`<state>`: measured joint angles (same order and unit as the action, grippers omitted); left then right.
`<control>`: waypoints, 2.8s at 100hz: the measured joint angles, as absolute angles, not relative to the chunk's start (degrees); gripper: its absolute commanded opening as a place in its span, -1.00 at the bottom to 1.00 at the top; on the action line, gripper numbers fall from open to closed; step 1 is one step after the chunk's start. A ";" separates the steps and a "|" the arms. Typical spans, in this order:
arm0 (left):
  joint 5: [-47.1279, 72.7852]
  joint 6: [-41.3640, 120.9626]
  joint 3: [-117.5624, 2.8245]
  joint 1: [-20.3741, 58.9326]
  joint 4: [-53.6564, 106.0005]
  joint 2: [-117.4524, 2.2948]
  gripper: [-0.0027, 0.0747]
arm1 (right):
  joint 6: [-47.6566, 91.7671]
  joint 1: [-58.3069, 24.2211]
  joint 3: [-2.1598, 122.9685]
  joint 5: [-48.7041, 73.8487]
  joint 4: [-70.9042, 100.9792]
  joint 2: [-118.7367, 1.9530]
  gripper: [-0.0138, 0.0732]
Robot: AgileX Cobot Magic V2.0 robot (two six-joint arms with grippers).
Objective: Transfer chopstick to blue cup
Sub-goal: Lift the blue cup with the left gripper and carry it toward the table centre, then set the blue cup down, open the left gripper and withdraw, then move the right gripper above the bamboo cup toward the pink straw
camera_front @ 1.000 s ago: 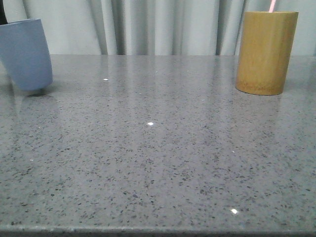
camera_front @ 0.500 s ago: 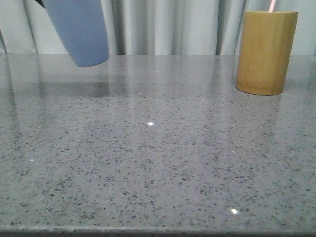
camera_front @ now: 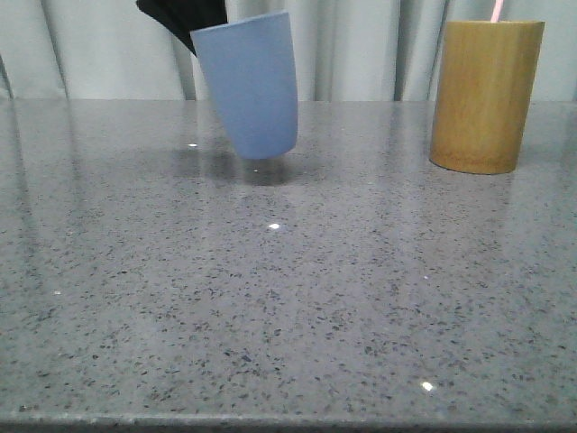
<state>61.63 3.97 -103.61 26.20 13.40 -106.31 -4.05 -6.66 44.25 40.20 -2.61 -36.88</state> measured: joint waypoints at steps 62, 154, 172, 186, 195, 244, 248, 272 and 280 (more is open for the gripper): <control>61.83 3.85 -103.93 27.13 12.36 -108.90 -0.89 | -4.05 -6.66 44.25 40.20 -2.61 -36.88 0.82; 67.06 1.93 -109.89 27.13 9.23 -100.33 0.42 | -4.05 -6.66 44.25 40.20 -2.61 -36.88 0.82; 66.90 0.00 -105.09 26.13 5.45 -93.88 0.42 | -4.05 -6.66 44.25 40.20 -2.57 -36.88 0.82; 63.47 -1.39 -95.13 24.17 3.16 -86.50 0.42 | -4.05 -6.66 44.25 40.20 -2.57 -36.88 0.82; 59.74 -2.19 -86.50 22.11 2.93 -80.80 0.42 | -4.05 -6.66 44.25 40.20 -2.57 -36.88 0.82; 54.01 -3.27 -50.96 7.88 2.26 -48.32 0.42 | -4.05 -6.66 44.25 40.20 -2.57 -36.88 0.82; 54.01 -3.49 -48.96 7.75 2.38 -46.16 0.42 | -4.05 -6.66 44.25 40.20 -2.57 -36.88 0.82; 54.50 -4.69 -41.96 7.75 2.82 -37.98 0.42 | -4.05 -6.66 44.25 40.20 -2.57 -36.88 0.82; 54.64 -4.70 -41.43 7.75 2.89 -37.46 0.42 | -4.05 -6.66 44.25 40.20 -2.57 -36.88 0.82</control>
<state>54.64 -4.70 -41.43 7.75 2.89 -37.46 -4.05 -6.66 44.25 40.20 -2.57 -36.88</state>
